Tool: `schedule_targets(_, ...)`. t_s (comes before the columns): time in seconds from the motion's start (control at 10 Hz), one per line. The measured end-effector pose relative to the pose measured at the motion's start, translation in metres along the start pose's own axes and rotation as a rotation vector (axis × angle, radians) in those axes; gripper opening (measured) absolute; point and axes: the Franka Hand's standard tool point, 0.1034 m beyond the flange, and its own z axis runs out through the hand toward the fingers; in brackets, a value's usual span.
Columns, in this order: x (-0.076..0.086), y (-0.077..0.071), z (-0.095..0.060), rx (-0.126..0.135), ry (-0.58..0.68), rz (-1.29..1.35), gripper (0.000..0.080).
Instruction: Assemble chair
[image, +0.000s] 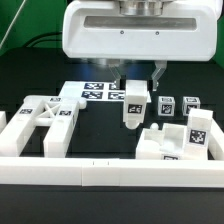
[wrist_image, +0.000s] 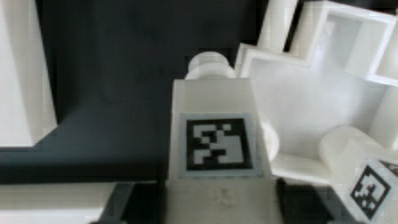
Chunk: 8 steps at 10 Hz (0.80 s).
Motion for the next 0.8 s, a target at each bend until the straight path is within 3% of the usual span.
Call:
schedule_targets(0.4,0.022,-0.003,-0.010,-0.008,0.246,-0.014,0.0285)
schedule_targets(0.7,0.018,-0.005,-0.006,-0.008,0.238,-0.010,0.0285)
schedule_targets(0.8,0.013,-0.012,-0.002,-0.005,0.241,-0.010,0.0285)
